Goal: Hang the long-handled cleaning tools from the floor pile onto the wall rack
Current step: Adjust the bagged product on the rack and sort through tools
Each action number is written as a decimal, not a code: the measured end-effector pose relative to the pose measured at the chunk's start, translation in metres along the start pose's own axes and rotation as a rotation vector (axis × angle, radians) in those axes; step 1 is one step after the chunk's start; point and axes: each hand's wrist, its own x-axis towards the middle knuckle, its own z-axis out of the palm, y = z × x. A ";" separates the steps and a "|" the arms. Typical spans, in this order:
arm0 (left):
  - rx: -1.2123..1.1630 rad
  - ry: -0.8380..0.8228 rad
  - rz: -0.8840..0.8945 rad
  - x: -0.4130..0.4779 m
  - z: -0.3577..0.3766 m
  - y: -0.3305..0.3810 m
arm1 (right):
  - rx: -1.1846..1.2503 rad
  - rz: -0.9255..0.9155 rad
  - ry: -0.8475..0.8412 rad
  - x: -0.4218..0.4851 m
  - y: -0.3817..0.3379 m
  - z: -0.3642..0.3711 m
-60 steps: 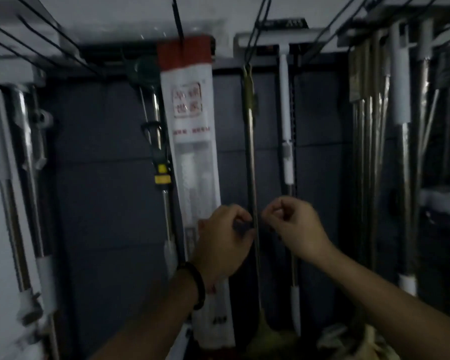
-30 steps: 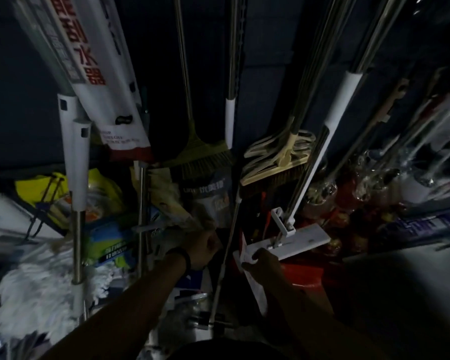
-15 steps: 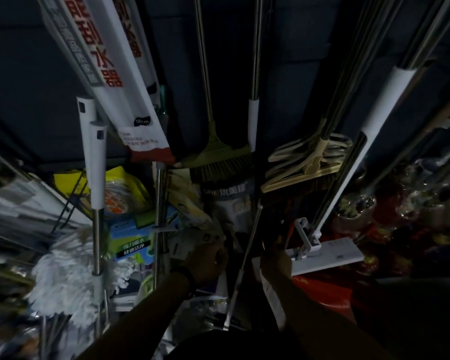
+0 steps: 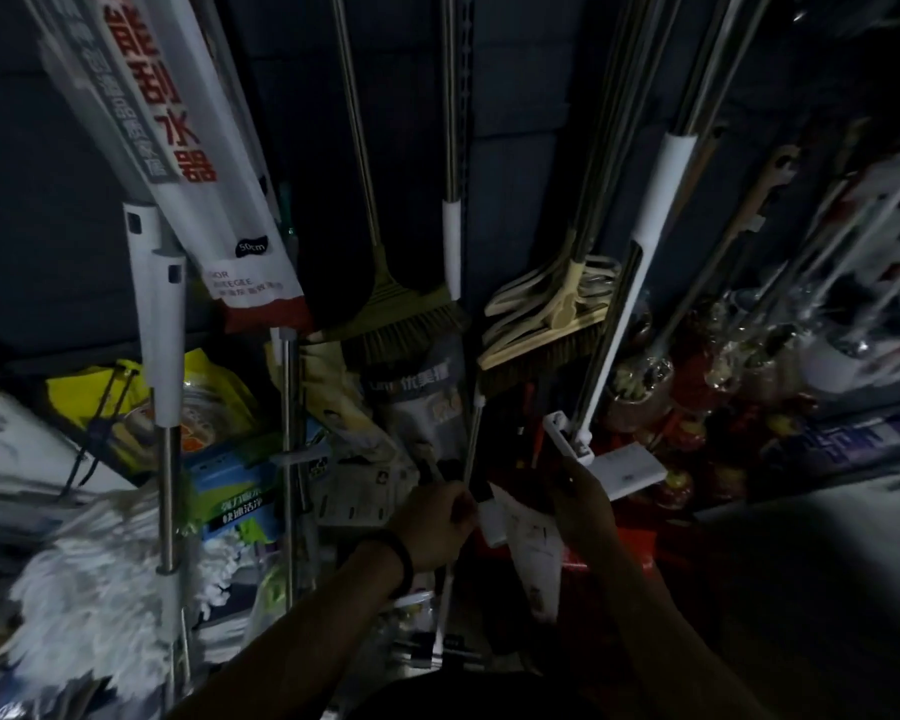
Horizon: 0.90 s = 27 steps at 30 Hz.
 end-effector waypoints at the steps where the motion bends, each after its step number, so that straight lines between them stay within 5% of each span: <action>1: -0.009 0.020 0.018 -0.003 -0.001 0.004 | 0.017 -0.019 -0.001 -0.006 -0.012 -0.006; 10: -0.316 0.354 0.177 -0.024 -0.079 0.048 | -0.025 -0.409 0.001 -0.043 -0.147 -0.064; 27: -0.173 0.799 0.509 -0.107 -0.308 0.165 | 0.092 -0.889 -0.043 -0.050 -0.410 -0.133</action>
